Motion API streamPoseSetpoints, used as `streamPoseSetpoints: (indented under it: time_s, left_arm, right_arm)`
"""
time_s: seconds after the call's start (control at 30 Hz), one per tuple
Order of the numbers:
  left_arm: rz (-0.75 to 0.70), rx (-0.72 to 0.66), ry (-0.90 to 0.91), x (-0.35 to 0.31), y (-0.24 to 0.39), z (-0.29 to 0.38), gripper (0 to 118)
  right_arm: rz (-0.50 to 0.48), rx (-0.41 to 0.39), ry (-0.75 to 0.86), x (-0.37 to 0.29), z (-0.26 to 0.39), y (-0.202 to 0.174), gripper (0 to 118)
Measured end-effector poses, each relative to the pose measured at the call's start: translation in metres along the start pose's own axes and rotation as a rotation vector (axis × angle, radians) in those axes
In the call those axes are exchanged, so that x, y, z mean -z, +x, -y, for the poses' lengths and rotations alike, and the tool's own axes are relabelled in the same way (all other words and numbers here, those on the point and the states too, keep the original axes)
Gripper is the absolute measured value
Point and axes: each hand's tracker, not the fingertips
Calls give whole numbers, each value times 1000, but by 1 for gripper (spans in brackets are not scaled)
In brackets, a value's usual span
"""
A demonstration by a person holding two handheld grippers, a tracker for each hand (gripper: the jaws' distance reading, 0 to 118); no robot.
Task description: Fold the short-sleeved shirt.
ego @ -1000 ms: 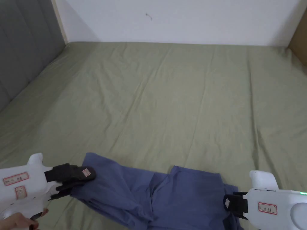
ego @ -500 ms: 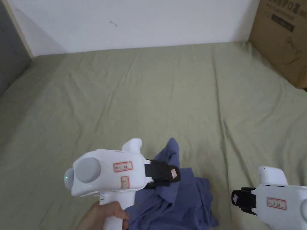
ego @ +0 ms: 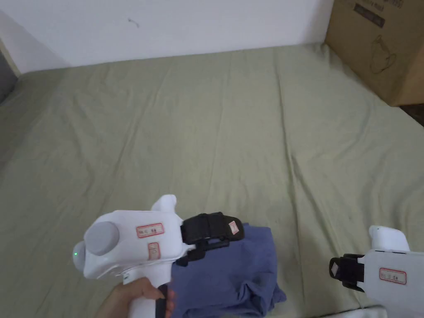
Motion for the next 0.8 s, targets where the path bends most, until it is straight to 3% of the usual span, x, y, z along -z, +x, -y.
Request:
streamPoseSetpoints:
  time_s: [0.03, 0.1, 0.2, 0.4, 0.8]
  left_arm:
    - [-33, -1, 21, -8, -5, -2, 76]
    - [-125, 9, 21, -14, -20, -5, 10]
    - [-177, -5, -2, -5, -41, 1, 6]
    - [-88, -66, -100, 27, -44, 33, 5]
    - [-59, 106, -253, 78, 15, 58, 5]
  right_arm:
    - [-5, 7, 4, 1, 0, -1, 0]
    - [-20, 12, 2, 3, 0, -3, 0]
    - [-22, -11, -4, 6, 0, -9, 0]
    - [-35, -18, -17, 10, 1, -12, 0]
    - [-32, -6, -29, 11, 7, -2, 0]
